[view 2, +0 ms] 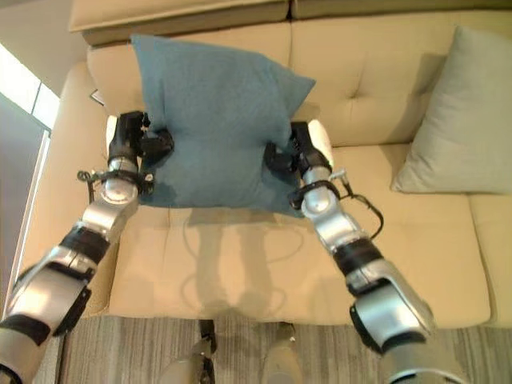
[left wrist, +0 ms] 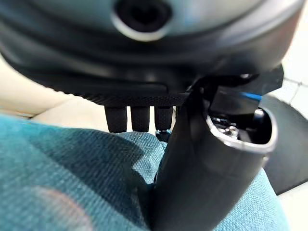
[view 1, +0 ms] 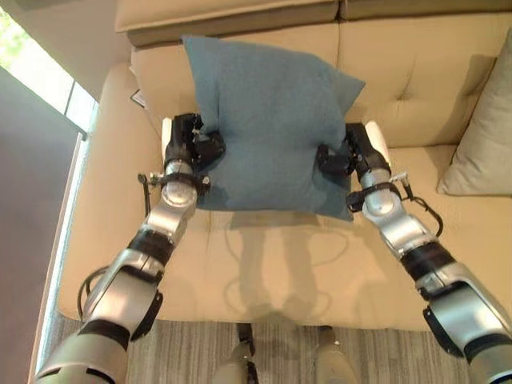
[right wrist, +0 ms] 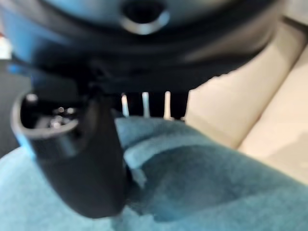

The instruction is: Pick up all the scattered cushions and arrange them neatly on the sofa.

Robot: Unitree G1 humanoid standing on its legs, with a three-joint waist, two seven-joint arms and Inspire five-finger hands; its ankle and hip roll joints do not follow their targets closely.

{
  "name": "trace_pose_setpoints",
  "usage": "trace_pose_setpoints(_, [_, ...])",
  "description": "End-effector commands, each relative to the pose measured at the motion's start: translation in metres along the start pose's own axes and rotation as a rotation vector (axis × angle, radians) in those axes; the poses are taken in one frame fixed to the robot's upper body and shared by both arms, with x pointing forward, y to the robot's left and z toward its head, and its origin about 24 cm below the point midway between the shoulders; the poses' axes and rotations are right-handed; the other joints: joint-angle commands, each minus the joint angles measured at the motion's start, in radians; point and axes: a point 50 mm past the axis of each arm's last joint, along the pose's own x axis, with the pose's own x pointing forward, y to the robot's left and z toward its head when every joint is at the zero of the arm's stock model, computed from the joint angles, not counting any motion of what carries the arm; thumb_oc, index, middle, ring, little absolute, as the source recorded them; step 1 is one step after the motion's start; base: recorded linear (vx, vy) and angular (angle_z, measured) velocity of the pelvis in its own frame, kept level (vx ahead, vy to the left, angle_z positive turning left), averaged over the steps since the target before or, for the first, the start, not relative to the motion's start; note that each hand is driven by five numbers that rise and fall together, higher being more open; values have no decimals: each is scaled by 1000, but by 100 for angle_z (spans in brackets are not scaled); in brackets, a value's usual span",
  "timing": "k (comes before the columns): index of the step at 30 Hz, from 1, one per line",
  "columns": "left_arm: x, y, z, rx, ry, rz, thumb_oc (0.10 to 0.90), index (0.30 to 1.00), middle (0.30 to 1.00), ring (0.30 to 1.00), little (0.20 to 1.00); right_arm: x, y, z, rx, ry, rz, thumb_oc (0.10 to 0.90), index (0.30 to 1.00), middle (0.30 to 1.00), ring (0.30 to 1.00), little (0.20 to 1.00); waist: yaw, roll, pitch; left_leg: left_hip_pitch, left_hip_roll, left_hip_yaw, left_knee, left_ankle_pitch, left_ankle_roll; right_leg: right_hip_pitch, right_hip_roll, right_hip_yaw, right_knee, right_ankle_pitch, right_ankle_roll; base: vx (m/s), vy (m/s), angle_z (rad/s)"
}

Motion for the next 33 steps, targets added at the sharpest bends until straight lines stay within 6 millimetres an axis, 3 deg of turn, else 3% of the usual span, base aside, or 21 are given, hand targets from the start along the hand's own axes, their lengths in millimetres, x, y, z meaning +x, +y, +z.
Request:
trace_pose_setpoints(1, [26, 45, 128, -53, -429, 148, 400, 300, 300, 300, 300, 32, -75, 128, 195, -403, -300, 400, 300, 300, 300, 300, 14, -32, 6, -76, 15, -7, 46, -41, -48, 21, -109, -61, 149, -169, 91, 31, 97, -1])
trace_pose_setpoints(7, [30, 47, 152, -57, -454, 186, 400, 300, 300, 300, 300, 40, -102, 145, 198, -404, -394, 400, 300, 300, 300, 300, 12, -21, 29, -118, -7, 11, 34, -30, -56, -16, -137, -90, 144, -145, 109, 50, 41, -1])
trace_pose_setpoints(10, [34, 49, 143, -10, -402, 214, 400, 300, 300, 300, 300, 47, -104, 131, 128, -317, -399, 400, 300, 300, 300, 300, 22, -29, 49, -150, -8, 20, 33, -23, -58, -47, -144, -112, 134, -122, 113, 15, -14, -2])
trace_pose_setpoints(11, [34, 49, 143, -12, -402, 214, 400, 300, 300, 300, 300, 47, -104, 132, 127, -318, -399, 529, 493, 493, 493, 493, 21, -28, 49, -151, -9, 19, 33, -24, -58, -47, -144, -113, 134, -122, 113, -17, -59, 21])
trace_pose_setpoints(12, [38, 48, 129, 38, -324, 210, 400, 300, 300, 300, 300, 52, -104, 118, 126, -240, -383, 756, 834, 834, 834, 834, 26, -38, 60, -168, -5, 17, 35, -16, -60, -55, -141, -123, 132, -116, 112, -14, -73, 23])
trace_pose_setpoints(13, [39, 45, 125, 77, -297, 183, 456, 385, 385, 385, 385, 54, -105, 110, 122, -193, -367, 800, 900, 900, 900, 900, 26, -45, 65, -171, -5, 15, 36, -16, -61, -56, -140, -125, 132, -118, 111, -15, -74, -4])
trace_pose_setpoints(14, [39, 45, 125, 76, -298, 183, 800, 900, 900, 900, 900, 54, -105, 110, 122, -194, -367, 800, 900, 900, 900, 900, 26, -45, 66, -171, -5, 15, 36, -16, -61, -56, -140, -125, 132, -118, 111, -29, -77, -10])
trace_pose_setpoints(15, [41, 45, 110, 120, -223, 173, 800, 900, 900, 900, 900, 56, -101, 102, 145, -141, -340, 800, 900, 900, 900, 900, 28, -61, 80, -187, 2, 12, 41, -11, -65, -66, -136, -128, 131, -115, 109, -32, -46, -16])
trace_pose_setpoints(16, [41, 46, 110, 119, -224, 173, 800, 900, 900, 900, 900, 56, -101, 103, 145, -141, -340, 800, 900, 900, 900, 900, 27, -61, 80, -187, 2, 12, 41, -11, -65, -66, -136, -128, 131, -115, 109, -44, -68, 4])
trace_pose_setpoints(20, [42, 46, 73, 229, -36, 166, 800, 900, 900, 900, 900, 57, -92, 81, 256, -20, -296, 800, 900, 900, 900, 900, 23, -84, 101, -212, 10, 6, 53, -5, -66, -82, -123, -127, 132, -114, 105, -23, -47, 2])
trace_pose_setpoints(23, [40, 47, 61, 364, 23, 163, 800, 900, 900, 900, 900, 56, -92, 63, 308, 49, -289, 800, 900, 900, 900, 900, 27, -89, 105, -212, 10, 2, 50, -3, -66, -84, -117, -127, 131, -115, 103, 0, 0, 0])
trace_pose_setpoints(28, [43, 58, 72, 252, 1, 207, 800, 900, 900, 900, 900, 51, -101, 49, 379, 65, -324, 800, 900, 900, 900, 900, 34, -88, 102, -202, 7, -2, 39, -4, -64, -74, -115, -131, 125, -113, 103, 0, 0, 0])
trace_pose_setpoints(31, [45, 81, 85, 123, -48, 256, 800, 900, 900, 900, 900, 41, -111, 14, 397, 139, -349, 800, 900, 900, 900, 900, 39, -84, 94, -181, 5, -4, 33, -10, -61, -53, -117, -139, 122, -118, 104, 7, -12, 1])
trace_pose_setpoints(33, [44, 91, 91, -54, -83, 278, 800, 900, 900, 900, 900, 33, -116, -5, 472, 162, -392, 800, 900, 900, 900, 900, 40, -85, 90, -166, 4, -4, 32, -16, -60, -42, -118, -142, 123, -124, 104, 25, -36, 4])
